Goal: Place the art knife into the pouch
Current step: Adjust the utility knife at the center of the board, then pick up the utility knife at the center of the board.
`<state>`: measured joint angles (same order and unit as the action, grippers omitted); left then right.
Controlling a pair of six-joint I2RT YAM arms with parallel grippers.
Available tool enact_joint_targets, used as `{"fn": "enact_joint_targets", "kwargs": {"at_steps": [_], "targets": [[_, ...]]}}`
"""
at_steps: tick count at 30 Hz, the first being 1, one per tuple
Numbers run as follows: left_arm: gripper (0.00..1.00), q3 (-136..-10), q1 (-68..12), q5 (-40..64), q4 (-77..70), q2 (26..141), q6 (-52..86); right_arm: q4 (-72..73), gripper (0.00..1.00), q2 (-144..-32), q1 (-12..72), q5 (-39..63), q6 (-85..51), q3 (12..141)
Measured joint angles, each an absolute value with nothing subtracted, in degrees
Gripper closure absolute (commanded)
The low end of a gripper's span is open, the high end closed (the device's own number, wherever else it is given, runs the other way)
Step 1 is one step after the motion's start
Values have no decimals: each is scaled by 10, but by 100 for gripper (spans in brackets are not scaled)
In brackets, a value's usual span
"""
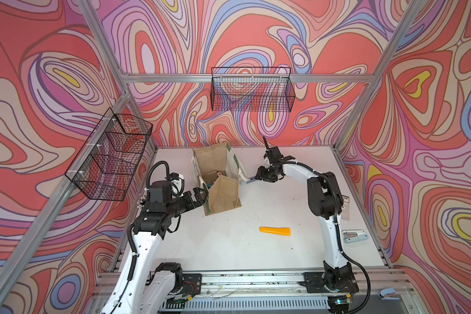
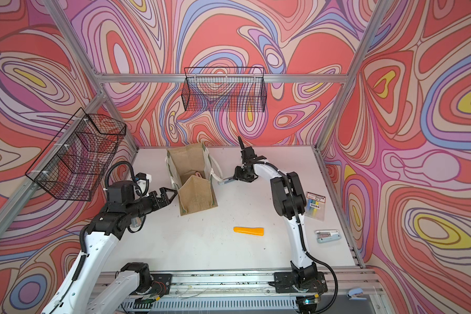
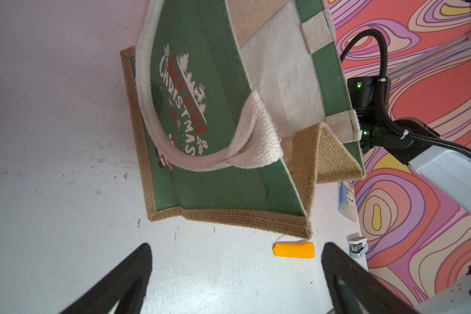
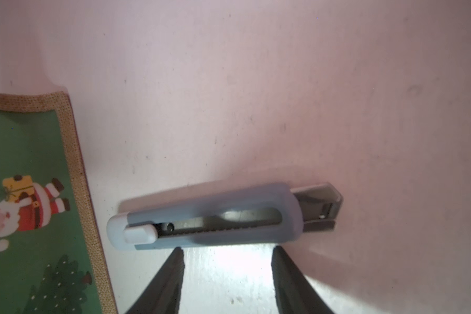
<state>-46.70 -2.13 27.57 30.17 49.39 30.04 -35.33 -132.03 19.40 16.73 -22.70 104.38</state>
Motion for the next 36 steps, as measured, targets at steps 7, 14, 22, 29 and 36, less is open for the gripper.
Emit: {"fn": "enact_joint_targets", "kwargs": {"at_steps": [7,14,22,29,36], "targets": [[0,-467,-21,276,302,495,300,-357,35,-1343,194,171,-228,1088],[0,-467,-21,274,302,496,300,-362,35,-1371,194,177,-228,1127],[0,-467,-21,270,302,496,298,-369,41,-1367,210,138,-220,1119],[0,-467,-21,270,302,496,296,-391,43,-1332,262,70,-210,1072],[0,-467,-21,270,302,496,296,-427,51,-1323,302,10,-206,1063]]}}
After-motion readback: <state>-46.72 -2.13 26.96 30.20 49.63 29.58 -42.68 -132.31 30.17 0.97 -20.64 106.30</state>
